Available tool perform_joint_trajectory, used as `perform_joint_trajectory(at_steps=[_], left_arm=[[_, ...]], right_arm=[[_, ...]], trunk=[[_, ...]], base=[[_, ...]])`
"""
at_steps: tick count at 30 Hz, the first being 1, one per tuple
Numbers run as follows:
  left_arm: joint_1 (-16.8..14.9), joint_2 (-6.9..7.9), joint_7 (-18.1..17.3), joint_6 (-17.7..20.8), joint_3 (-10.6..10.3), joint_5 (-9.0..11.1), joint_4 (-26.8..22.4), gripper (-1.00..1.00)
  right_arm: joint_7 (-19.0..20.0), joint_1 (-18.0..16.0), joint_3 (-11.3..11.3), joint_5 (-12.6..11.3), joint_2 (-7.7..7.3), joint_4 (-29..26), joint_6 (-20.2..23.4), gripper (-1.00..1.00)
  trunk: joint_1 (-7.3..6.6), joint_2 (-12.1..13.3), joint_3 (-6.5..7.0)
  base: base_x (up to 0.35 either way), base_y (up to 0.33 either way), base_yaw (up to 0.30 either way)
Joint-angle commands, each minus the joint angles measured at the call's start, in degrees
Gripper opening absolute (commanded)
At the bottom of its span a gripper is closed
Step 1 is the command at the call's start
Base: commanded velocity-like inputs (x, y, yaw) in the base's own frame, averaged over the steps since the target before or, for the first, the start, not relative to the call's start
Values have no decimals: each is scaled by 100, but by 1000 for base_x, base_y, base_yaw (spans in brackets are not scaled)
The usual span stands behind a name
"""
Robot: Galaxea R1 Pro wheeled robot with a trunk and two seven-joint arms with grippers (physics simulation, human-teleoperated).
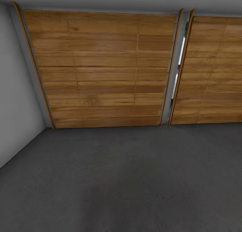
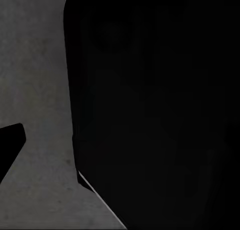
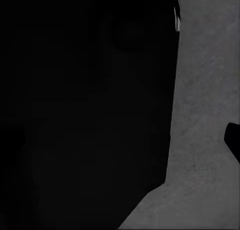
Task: Move the two storage containers from the living room to the garage. In the garage, place one container on the floor and stack the other container on top of it (either order is fine).
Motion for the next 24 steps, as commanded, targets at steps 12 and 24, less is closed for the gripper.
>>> perform_joint_trajectory(at_steps=[12,24], left_arm=[[-9,62,9,-158,7,9,-156,100],[-9,62,9,-236,5,9,-184,100]], right_arm=[[7,-9,388,-158,25,8,-17,100],[9,-9,772,-402,26,9,-26,100]], trunk=[[0,-2,-3],[0,-2,-3]], base=[[0,0,0],[0,0,106]])
